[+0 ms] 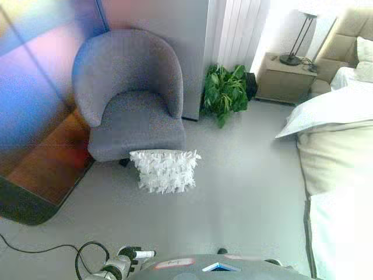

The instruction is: Pick up the pillow and put it on the sofa.

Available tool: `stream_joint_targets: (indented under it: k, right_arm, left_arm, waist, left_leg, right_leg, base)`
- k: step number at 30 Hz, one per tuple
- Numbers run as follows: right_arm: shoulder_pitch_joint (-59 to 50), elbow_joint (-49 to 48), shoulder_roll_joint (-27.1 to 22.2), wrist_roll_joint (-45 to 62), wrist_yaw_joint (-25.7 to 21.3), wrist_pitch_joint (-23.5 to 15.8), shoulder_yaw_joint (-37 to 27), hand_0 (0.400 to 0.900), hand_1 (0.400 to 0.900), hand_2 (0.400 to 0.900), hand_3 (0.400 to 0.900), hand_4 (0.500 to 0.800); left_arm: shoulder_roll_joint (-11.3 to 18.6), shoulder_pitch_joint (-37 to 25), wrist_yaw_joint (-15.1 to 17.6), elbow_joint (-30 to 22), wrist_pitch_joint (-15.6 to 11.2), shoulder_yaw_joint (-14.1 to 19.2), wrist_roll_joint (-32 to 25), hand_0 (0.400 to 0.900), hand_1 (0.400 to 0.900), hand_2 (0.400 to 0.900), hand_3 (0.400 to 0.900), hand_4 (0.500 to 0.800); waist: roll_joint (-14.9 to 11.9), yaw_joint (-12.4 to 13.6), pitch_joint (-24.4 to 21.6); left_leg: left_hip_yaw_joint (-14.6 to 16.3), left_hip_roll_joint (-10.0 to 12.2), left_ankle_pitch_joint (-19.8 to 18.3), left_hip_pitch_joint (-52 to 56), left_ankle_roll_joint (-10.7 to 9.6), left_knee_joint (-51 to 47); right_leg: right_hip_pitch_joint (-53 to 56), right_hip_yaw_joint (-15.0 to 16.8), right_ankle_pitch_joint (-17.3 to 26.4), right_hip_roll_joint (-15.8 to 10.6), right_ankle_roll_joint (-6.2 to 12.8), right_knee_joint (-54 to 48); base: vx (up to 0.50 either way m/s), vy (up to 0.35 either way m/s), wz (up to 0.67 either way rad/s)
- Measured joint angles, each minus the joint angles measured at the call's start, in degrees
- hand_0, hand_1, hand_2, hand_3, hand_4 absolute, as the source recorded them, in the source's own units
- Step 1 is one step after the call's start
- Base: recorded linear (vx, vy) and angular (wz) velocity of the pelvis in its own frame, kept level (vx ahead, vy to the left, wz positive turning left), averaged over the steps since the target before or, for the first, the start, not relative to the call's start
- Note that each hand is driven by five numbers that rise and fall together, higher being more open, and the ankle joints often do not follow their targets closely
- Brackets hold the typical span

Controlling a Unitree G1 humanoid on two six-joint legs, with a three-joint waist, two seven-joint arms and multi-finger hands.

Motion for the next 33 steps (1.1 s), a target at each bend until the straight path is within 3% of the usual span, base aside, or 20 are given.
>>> stream_joint_targets:
  k: [20,33]
  right_arm:
    - [-1.0,-1.1,0.5,-8.9,0.0,1.9,4.5,0.900,0.900,0.900,0.900,0.800]
    - [-1.0,-1.3,0.9,-10.9,-3.6,1.7,5.0,0.900,0.900,0.900,0.900,0.800]
  left_arm:
    - [0.0,0.0,-0.2,0.0,-0.5,-0.1,-0.5,0.900,0.900,0.900,0.900,0.800]
    - [-0.3,-0.2,-0.2,-0.1,-0.4,-0.1,-0.5,0.900,0.900,0.900,0.900,0.800]
  waist:
    - [0.1,0.1,0.4]
    - [0.3,0.1,0.9]
  left_leg:
    - [-0.4,0.0,0.0,-0.1,0.0,0.0]
    - [-0.9,0.0,0.0,-0.3,0.0,0.0]
  right_leg:
    - [0.2,-0.2,0.0,0.0,0.01,0.0]
    - [0.1,-0.4,0.0,-0.1,0.01,0.2]
  base:
    - [0.00,-0.001,0.01]
    - [0.00,-0.036,0.02]
